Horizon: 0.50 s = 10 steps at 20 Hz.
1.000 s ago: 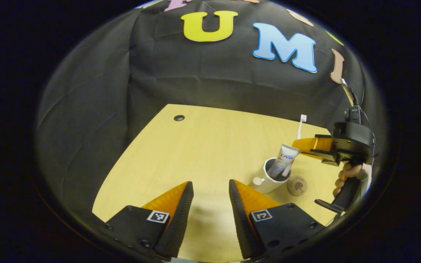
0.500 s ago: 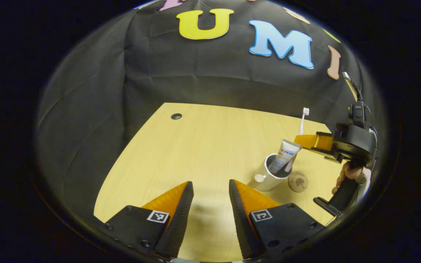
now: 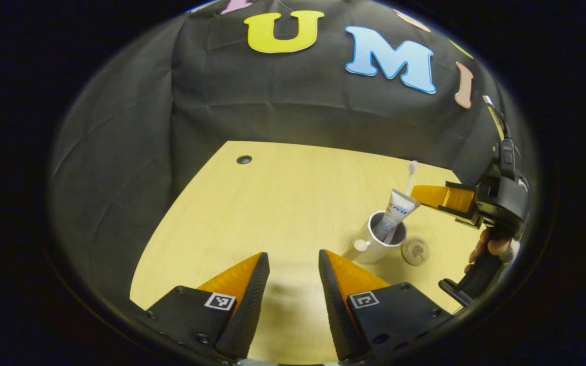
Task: Put the toothbrush and toothpaste on the desktop into the cup, then pick up the cup and place it on the coaster on the desktop.
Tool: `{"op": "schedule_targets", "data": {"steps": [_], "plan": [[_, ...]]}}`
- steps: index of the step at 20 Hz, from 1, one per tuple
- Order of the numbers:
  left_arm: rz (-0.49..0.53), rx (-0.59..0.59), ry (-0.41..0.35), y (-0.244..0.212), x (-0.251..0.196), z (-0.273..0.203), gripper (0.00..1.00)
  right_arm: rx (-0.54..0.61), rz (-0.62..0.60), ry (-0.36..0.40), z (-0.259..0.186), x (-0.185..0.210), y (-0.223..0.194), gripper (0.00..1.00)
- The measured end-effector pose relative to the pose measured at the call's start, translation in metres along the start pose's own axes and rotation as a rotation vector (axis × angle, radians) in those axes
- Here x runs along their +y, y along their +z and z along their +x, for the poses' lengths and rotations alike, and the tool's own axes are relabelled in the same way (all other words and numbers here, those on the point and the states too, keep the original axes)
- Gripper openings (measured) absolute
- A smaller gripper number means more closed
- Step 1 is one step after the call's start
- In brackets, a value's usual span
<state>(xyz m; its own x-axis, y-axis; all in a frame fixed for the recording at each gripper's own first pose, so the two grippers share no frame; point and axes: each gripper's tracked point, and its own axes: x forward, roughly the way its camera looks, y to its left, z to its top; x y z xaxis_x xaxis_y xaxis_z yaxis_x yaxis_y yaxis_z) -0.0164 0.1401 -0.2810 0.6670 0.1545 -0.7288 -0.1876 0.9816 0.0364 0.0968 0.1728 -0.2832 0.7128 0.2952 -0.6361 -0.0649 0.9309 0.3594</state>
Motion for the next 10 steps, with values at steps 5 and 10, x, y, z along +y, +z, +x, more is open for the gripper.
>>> {"op": "schedule_targets", "data": {"steps": [5,10], "plan": [[0.012,-0.004,-0.026,0.0,-0.012,0.0,0.66,-0.016,-0.004,0.005,-0.016,-0.001,0.005,0.15],[0.136,-0.001,-0.146,0.01,-0.043,0.011,0.67,-0.031,0.02,-0.03,-0.036,-0.027,0.009,0.15]]}}
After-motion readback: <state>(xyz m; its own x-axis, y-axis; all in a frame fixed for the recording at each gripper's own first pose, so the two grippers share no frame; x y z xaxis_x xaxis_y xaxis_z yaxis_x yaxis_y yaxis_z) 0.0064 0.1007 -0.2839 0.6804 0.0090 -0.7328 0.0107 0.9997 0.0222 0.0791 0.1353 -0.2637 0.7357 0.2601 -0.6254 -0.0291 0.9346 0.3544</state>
